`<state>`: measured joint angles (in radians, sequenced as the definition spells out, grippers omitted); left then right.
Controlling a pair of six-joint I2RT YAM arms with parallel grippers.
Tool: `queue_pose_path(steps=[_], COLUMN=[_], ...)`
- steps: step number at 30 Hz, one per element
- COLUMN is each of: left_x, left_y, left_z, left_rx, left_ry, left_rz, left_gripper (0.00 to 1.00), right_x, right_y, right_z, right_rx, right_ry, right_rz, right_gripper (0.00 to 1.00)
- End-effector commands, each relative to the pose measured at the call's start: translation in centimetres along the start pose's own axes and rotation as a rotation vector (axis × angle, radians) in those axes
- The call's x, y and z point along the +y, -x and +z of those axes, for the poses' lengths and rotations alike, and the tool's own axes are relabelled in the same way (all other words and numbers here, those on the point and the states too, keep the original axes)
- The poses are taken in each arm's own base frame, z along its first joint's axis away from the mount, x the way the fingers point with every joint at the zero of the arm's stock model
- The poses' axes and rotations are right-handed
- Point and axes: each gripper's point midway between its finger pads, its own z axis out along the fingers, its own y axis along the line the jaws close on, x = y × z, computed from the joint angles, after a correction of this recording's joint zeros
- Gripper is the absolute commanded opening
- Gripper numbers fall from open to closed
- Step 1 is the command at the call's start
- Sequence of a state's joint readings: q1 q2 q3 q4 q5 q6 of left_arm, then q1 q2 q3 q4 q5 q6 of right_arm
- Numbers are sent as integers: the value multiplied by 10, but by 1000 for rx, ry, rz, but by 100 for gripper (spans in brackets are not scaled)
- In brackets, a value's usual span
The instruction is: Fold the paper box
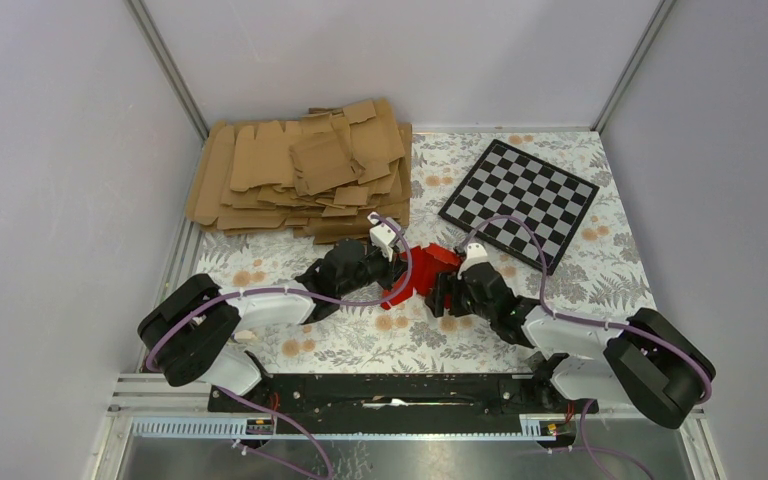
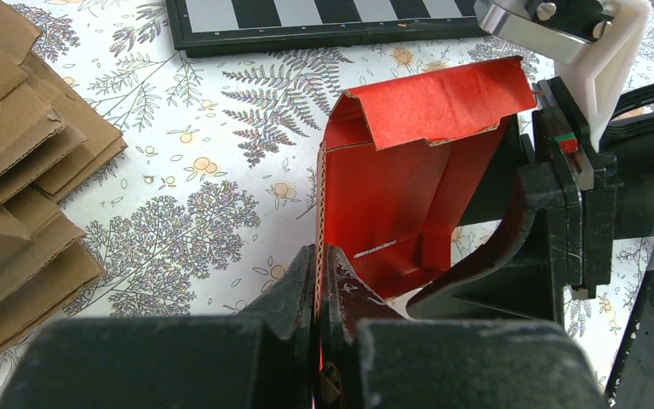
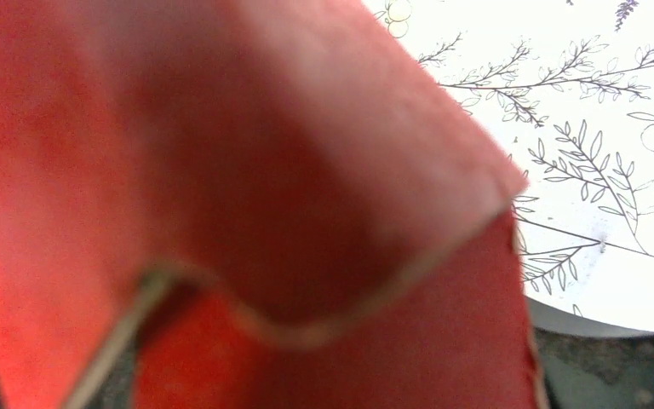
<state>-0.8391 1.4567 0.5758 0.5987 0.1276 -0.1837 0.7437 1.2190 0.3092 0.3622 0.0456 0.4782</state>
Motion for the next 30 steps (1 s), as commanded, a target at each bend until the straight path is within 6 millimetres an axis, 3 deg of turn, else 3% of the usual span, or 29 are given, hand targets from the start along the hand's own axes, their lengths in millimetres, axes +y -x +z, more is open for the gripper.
queue_pose_path(steps=[1, 7, 10, 14, 22, 30], left_x=[-4, -2, -1, -1, -2, -1], left_y=[10, 10, 10, 11, 11, 11], left_z=[5, 5, 4, 4, 4, 4], left_rx=[-16, -17, -16, -16, -14, -15], left_ry=[-9, 0, 11, 9, 6, 12], left_rz=[13, 13, 14, 14, 14, 16], left_gripper=[0, 0, 0, 0, 0, 0], right_x=[-7, -3, -5, -9, -23, -16], right_y=[-9, 21, 27, 24, 1, 0], right_z=[0, -12, -15, -13, -6, -12], right_rx=[45, -98, -125, -121, 0, 2], right_ry=[-60, -66, -85, -107, -176, -140], right_rz=[-6, 109, 151, 169, 62, -16], right_gripper=[85, 84, 82, 77, 67, 67])
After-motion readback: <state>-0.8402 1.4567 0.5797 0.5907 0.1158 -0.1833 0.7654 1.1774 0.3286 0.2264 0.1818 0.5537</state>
